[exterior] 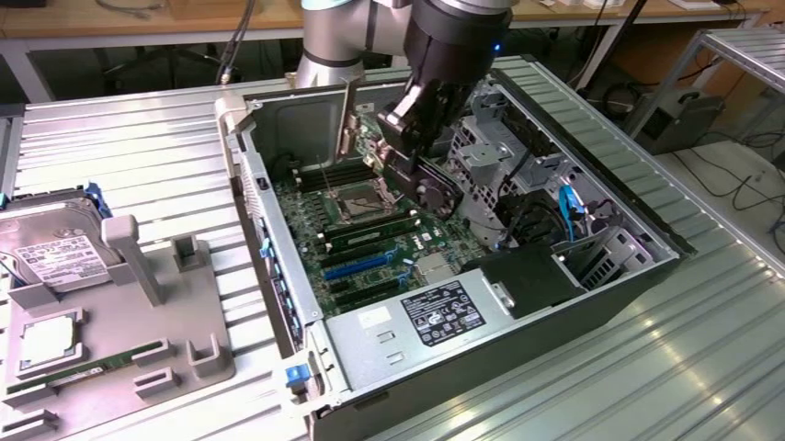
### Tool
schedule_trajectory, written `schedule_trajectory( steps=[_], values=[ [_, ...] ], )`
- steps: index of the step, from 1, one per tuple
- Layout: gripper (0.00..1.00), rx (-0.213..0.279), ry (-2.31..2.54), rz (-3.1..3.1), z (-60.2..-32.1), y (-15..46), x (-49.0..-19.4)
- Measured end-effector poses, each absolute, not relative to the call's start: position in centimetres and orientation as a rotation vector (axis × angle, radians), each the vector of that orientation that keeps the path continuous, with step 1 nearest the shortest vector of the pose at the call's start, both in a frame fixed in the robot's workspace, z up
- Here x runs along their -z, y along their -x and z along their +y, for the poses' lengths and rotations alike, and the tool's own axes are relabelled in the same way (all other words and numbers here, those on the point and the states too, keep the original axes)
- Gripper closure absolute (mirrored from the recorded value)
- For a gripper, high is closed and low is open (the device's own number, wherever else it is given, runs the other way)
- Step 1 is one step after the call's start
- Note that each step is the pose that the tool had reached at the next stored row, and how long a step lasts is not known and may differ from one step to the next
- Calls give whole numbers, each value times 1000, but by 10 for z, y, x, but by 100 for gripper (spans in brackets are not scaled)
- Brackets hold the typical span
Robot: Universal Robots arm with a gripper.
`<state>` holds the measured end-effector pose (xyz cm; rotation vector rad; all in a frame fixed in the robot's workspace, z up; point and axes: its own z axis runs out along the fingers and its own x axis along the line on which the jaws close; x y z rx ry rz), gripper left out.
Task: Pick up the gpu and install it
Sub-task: 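Insert the gpu into the slot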
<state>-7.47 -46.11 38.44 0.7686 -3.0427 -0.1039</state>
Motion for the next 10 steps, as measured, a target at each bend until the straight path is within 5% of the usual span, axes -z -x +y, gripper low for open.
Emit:
schedule_trajectory(
  steps=[10],
  values=[
    [74,101,-1098,-2939,-461,75,-379]
  ],
)
